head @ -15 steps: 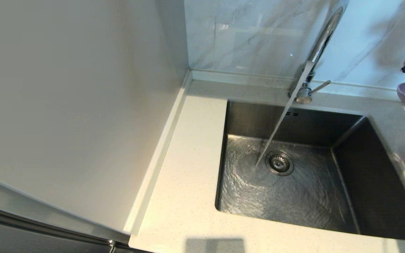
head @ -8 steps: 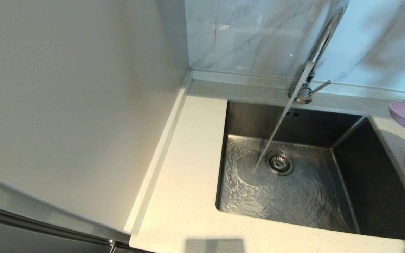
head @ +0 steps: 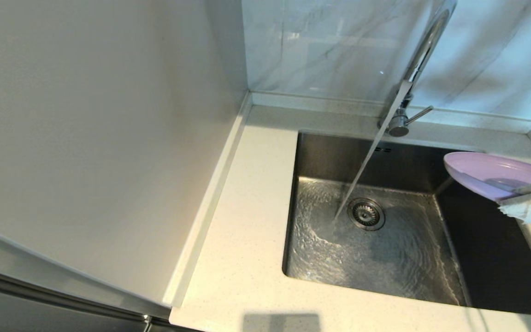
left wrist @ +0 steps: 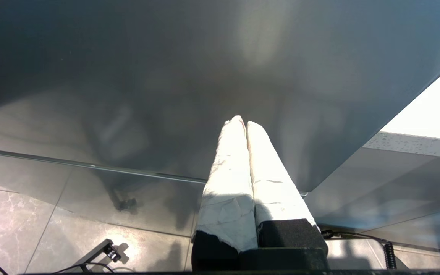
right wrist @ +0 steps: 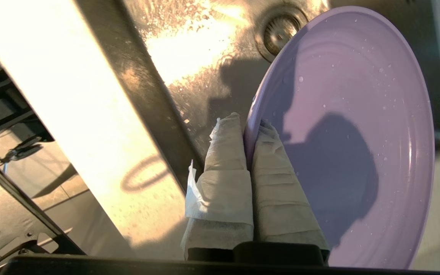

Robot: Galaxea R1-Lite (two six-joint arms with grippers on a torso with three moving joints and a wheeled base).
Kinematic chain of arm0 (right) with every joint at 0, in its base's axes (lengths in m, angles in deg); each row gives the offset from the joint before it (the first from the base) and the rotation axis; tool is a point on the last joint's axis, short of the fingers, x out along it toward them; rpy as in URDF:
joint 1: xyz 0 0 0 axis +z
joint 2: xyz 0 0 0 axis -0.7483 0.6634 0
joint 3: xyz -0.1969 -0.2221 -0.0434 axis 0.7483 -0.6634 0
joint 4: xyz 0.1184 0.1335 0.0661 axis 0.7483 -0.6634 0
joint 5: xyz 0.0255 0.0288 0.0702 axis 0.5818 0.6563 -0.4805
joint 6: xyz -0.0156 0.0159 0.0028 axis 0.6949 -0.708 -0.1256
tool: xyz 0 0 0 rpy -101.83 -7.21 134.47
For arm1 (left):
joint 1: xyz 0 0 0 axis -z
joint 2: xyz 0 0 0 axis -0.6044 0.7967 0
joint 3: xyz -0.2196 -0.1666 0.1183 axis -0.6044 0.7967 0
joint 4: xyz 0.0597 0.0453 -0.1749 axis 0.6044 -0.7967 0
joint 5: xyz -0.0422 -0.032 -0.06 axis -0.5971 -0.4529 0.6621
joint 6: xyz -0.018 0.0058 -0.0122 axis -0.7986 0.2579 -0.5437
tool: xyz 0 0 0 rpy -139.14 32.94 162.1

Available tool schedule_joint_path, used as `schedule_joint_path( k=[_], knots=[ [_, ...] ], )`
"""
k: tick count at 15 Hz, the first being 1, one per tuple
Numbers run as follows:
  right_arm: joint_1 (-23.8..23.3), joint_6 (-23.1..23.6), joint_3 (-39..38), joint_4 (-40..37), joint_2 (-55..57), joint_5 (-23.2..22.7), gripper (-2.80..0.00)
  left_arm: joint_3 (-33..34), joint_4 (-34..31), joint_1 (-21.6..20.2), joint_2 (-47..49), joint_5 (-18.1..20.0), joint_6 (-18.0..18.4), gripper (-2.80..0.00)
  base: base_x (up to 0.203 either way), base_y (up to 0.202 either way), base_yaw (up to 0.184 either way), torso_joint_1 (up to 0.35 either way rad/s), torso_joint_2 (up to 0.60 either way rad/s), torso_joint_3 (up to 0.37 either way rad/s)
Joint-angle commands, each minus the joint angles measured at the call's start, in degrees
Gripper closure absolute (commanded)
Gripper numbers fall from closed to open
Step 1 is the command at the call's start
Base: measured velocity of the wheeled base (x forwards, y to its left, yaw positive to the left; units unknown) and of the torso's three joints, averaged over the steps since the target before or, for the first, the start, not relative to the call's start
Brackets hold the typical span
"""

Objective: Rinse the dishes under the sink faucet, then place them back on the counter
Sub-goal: Rinse the plate

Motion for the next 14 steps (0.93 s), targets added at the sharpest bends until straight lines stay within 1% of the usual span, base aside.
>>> schedule_joint_path(
  k=[1, 3, 6, 7, 9, 12, 14],
  knots=[
    [4.19, 0.20, 0.04, -0.25, 1.55, -0.16, 0.00, 0.00, 0.00, 0.00, 0.00, -0.01, -0.01, 0.00, 0.000, 0.000, 0.000, 0.000, 0.00, 0.000],
    [6.77, 0.12, 0.11, -0.16, 2.41, -0.12, 0.00, 0.00, 0.00, 0.00, 0.00, -0.01, -0.01, 0.00, 0.000, 0.000, 0.000, 0.000, 0.00, 0.000],
    [11.89, -0.59, 0.47, 0.06, 3.83, 0.07, 0.00, 0.00, 0.00, 0.00, 0.00, -0.01, -0.01, 0.00, 0.000, 0.000, 0.000, 0.000, 0.00, 0.000],
    [13.45, -1.66, 0.68, 1.12, 4.70, 0.24, 0.00, 0.00, 0.00, 0.00, 0.00, -0.01, -0.01, 0.00, 0.000, 0.000, 0.000, 0.000, 0.00, 0.000],
    [16.18, -3.90, 0.79, 5.66, 6.41, 0.98, 0.00, 0.00, 0.00, 0.00, 0.00, -0.01, -0.01, 0.00, 0.000, 0.000, 0.000, 0.000, 0.00, 0.000],
    [20.07, -7.29, 0.85, 11.52, 8.46, 4.03, 0.00, 0.00, 0.00, 0.00, 0.00, 0.07, -0.01, 0.00, 0.000, 0.000, 0.000, 0.000, 0.00, 0.000],
    [22.65, -9.56, 0.91, 14.25, 9.81, 7.13, 0.00, 0.00, 0.00, 0.00, 0.00, -0.01, -0.01, 0.00, 0.000, 0.000, 0.000, 0.000, 0.00, 0.000]
  ],
)
